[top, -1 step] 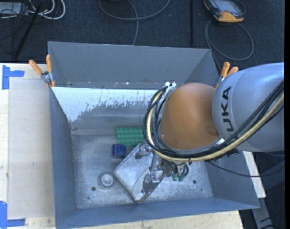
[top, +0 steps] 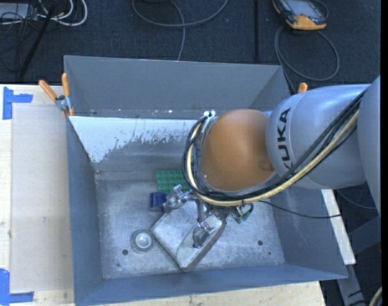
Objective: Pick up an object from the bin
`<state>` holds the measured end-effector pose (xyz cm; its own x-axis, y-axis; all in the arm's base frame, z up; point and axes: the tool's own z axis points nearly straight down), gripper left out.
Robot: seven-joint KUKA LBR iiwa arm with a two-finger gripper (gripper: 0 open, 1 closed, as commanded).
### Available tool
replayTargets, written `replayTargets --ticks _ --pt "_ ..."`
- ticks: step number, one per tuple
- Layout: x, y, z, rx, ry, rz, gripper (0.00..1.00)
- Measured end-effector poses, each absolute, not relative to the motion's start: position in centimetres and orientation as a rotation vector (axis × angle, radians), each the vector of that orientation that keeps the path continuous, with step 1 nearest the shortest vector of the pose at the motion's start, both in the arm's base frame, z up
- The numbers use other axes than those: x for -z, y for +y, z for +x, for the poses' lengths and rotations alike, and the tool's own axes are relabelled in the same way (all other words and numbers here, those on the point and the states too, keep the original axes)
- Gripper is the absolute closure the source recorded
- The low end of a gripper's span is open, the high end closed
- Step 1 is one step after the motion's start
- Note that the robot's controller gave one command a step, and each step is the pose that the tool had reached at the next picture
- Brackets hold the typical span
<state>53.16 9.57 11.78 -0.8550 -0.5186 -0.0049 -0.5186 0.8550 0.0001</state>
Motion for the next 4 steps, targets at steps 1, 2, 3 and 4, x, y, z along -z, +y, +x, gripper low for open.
replayTargets --ticks 1,2,3,4 --pt "-11.9 8.9 54.1 -0.001 2.881 -1.241 0.0" --pt "-11.9 9.2 55.6 -0.002 2.695 -1.612 0.0" --pt "-7.8 8.4 57.0 -0.001 2.484 -1.891 0.0" --pt "-7.8 7.7 55.9 0.012 2.174 -2.229 0.0"
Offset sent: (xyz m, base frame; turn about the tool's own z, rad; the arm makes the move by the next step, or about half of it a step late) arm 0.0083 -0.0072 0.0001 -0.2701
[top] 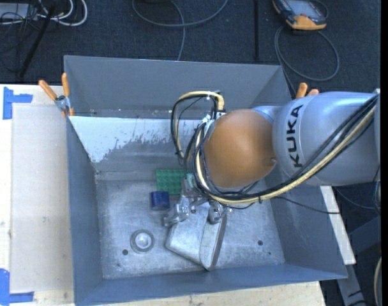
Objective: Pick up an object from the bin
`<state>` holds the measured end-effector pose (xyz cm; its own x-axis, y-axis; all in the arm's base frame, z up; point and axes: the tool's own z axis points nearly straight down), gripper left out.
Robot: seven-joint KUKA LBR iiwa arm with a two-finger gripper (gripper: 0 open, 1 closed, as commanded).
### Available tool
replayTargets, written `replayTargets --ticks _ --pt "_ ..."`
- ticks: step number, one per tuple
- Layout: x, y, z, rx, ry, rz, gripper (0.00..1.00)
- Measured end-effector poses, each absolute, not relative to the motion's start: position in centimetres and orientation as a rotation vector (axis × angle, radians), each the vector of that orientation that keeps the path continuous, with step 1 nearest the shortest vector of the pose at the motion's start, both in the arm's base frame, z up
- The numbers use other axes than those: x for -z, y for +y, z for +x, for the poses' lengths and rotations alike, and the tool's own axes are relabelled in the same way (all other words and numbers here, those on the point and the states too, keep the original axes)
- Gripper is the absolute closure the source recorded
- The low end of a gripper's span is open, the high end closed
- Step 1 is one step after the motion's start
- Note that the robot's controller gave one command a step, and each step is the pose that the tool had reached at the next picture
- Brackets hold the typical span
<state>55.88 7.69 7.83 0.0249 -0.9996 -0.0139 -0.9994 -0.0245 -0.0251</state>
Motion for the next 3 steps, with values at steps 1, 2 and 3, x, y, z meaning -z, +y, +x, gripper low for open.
replayTargets --ticks 1,2,3 --pt "-7.9 7.7 55.9 0.01 2.177 -2.225 1.0" --pt "-16.9 7.8 56.0 0.003 2.197 -2.237 1.0" --pt "-18.1 8.0 56.0 -0.004 2.206 -2.236 1.0"
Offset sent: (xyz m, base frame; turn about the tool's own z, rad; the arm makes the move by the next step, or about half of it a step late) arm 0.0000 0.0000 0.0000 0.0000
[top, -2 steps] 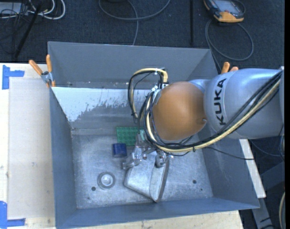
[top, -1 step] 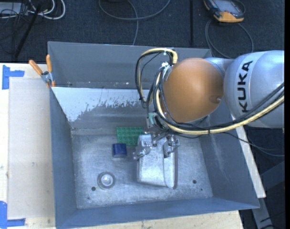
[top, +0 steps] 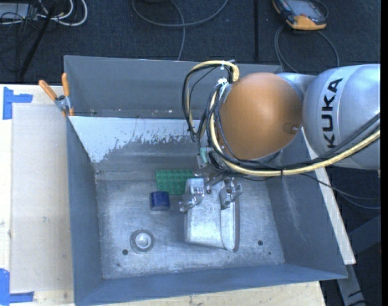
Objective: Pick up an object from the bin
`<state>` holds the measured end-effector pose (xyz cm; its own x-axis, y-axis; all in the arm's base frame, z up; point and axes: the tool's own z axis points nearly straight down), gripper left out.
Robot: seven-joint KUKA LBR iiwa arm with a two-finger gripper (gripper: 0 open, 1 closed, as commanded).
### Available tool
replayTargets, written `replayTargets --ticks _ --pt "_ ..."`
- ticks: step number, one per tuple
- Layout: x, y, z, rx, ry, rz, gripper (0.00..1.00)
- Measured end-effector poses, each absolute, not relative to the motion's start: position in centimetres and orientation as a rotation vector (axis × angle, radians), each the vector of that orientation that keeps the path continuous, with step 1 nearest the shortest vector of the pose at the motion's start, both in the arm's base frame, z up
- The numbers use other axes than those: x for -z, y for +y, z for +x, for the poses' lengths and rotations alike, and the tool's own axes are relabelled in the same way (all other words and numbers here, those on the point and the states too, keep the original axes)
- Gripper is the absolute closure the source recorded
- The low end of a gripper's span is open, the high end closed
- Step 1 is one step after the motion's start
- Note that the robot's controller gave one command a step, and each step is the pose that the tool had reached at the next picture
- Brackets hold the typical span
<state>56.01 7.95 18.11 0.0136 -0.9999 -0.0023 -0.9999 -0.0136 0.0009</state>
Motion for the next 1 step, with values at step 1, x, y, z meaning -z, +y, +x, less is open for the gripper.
replayTargets --ticks 1 --pt "-18.94 7.98 56.01 -0.004 2.213 -2.227 1.0"
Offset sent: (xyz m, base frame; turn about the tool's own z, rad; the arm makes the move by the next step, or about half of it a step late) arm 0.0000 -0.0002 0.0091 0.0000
